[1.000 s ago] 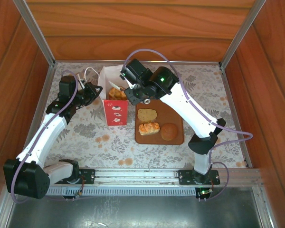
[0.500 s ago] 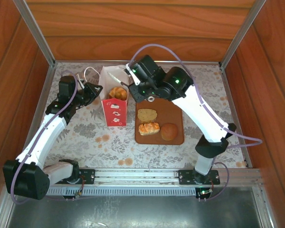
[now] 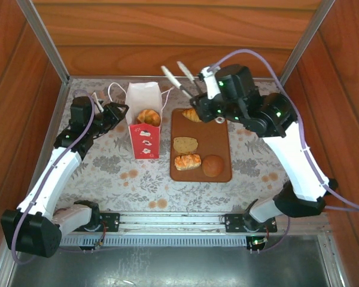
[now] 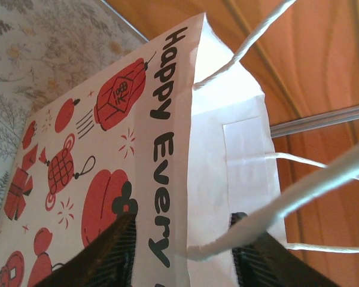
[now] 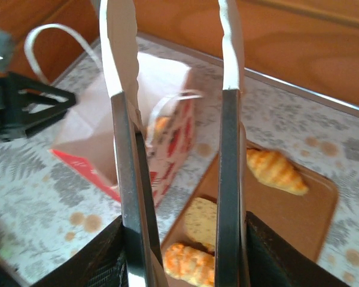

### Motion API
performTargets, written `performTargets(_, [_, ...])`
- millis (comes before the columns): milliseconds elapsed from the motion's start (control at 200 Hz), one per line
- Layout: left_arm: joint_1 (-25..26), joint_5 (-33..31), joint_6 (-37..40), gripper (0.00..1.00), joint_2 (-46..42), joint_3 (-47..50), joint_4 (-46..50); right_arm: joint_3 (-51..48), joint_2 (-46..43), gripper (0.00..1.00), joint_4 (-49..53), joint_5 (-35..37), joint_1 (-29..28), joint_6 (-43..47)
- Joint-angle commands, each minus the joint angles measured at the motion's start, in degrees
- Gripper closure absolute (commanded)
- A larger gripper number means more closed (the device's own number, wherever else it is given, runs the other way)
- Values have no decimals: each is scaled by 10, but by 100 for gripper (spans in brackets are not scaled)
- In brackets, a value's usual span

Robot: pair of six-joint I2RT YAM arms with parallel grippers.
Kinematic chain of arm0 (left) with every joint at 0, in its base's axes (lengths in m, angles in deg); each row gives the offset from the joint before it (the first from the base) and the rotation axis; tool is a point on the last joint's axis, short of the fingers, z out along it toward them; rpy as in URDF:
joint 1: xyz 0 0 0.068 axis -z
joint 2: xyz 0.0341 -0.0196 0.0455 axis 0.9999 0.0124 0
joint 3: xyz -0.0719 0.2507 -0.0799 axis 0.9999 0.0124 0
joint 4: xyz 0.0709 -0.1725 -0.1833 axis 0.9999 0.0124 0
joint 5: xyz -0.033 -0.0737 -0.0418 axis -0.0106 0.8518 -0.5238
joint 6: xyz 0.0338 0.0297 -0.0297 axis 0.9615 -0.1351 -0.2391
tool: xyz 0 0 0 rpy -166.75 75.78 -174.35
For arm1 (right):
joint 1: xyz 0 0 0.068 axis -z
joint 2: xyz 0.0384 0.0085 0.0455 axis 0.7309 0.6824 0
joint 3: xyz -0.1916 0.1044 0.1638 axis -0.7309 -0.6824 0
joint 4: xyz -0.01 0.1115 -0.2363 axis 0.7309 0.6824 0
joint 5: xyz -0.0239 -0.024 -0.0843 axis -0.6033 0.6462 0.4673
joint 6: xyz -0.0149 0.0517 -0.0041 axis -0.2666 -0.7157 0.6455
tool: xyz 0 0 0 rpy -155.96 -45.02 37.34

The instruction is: Place the fake bread into the paper bag

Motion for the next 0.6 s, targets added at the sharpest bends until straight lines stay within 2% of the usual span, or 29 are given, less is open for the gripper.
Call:
performTargets(0, [2, -13, 22, 47, -15, 2, 10, -57, -43, 51, -29, 23, 36, 16])
performTargets(260, [1, -32, 43, 29, -38, 23, 9, -258, -136, 48, -80, 40, 120, 57])
performTargets(430, [0, -39, 44, 25, -52, 38, 3, -411, -168, 46, -163, 51, 148, 128])
performTargets(600, [0, -47, 45, 23, -68, 46, 3, -512, -166, 46, -248, 57, 161, 194])
